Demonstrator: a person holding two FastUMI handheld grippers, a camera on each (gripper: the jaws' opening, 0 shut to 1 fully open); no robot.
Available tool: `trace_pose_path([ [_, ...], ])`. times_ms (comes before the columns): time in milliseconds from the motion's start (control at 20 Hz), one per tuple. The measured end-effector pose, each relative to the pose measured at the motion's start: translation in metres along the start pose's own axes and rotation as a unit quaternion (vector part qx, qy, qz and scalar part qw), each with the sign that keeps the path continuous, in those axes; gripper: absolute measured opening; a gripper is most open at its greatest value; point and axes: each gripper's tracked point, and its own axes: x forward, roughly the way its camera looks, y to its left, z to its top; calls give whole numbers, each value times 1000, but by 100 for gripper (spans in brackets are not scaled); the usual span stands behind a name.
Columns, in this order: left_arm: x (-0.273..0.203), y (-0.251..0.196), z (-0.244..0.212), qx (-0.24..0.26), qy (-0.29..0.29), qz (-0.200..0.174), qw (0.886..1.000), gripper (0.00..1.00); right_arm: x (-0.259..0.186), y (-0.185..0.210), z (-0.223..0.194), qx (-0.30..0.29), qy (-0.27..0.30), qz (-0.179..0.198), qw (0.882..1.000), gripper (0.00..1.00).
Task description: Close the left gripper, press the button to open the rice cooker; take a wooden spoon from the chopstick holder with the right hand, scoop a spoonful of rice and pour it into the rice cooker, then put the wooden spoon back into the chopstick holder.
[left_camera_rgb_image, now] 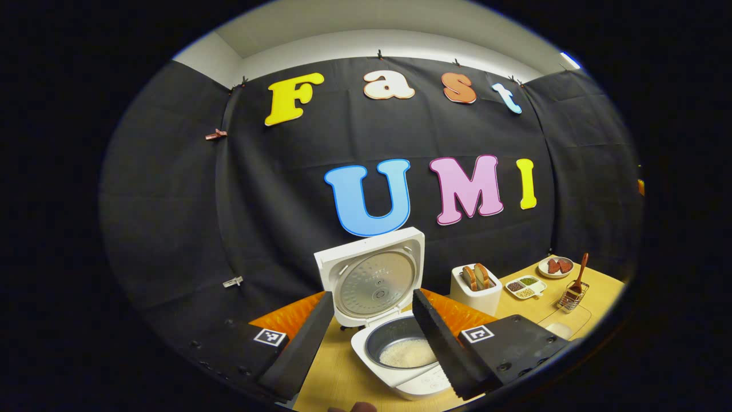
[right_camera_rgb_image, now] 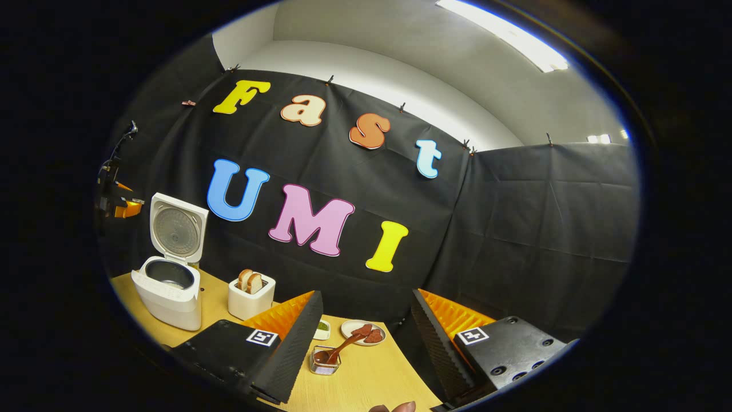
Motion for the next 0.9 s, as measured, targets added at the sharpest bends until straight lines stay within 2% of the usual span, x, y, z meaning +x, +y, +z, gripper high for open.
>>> trace_pose_path([
  [500,-89,-22,10,-50,-19,7,999,95,11,4,-22,20,13,25,999,97],
  [900,-135,-47,16,-80,-28,39,996,95,32,-14,-87,48,56,52,996,98],
])
